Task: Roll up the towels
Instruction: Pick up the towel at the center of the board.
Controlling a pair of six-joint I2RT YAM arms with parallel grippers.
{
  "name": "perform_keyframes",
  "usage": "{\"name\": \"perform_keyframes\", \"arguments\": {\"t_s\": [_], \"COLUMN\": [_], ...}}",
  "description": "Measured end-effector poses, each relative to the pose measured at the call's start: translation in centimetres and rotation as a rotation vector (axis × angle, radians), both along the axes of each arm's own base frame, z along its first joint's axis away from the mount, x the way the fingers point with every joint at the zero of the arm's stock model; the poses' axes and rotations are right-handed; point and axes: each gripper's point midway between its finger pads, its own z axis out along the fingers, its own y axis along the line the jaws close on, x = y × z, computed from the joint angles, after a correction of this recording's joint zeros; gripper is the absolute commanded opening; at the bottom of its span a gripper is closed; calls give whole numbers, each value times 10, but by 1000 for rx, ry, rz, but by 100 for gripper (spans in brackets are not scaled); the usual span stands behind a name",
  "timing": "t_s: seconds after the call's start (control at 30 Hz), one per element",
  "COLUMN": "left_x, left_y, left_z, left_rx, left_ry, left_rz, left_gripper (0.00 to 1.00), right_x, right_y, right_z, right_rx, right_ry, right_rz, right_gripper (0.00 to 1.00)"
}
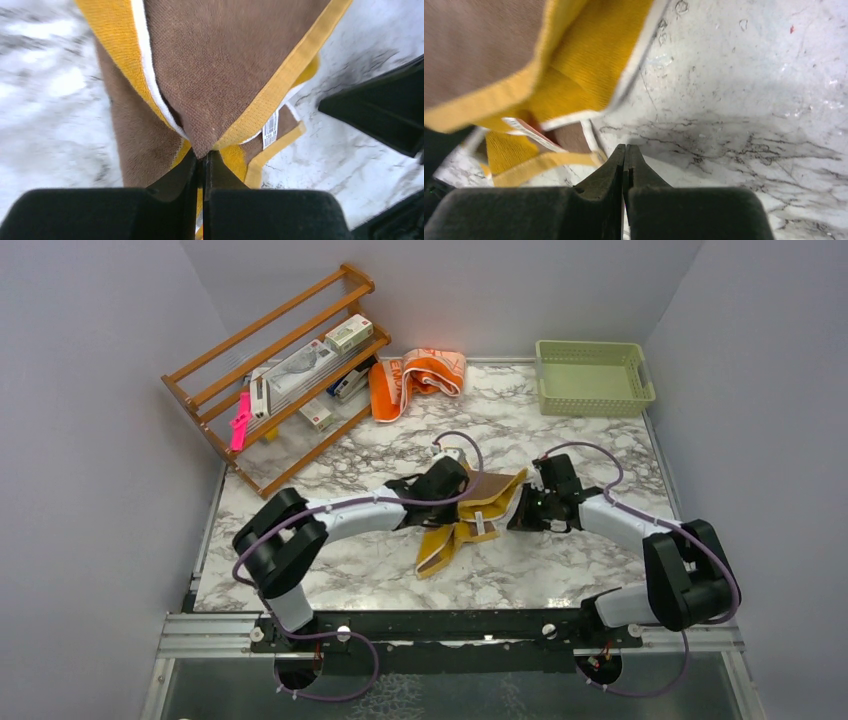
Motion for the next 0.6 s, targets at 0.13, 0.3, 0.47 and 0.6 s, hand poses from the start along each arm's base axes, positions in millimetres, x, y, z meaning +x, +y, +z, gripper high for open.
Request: {"name": "perform_keyframes", "arguments": {"t_s": [0.13,0.3,0.47,0.6], "left_x": [23,43,42,42], "left_y": [25,55,72,89], "left_z": [42,87,101,105], "left_rx": [-68,-135,-128,-105], "left_ry": [-30,-88,-100,-101], "left_rz": [38,85,87,101], "left_gripper": [0,0,0,0], "right_x": [-2,22,32,28], "right_y": [-1,6,8,13], "right_z": [9,39,48,42], "right_rx": [-5,16,14,5], "right_ry": [2,-76,-119,-103], "right_rz": [4,9,23,51], "right_gripper": [1,5,52,59]}}
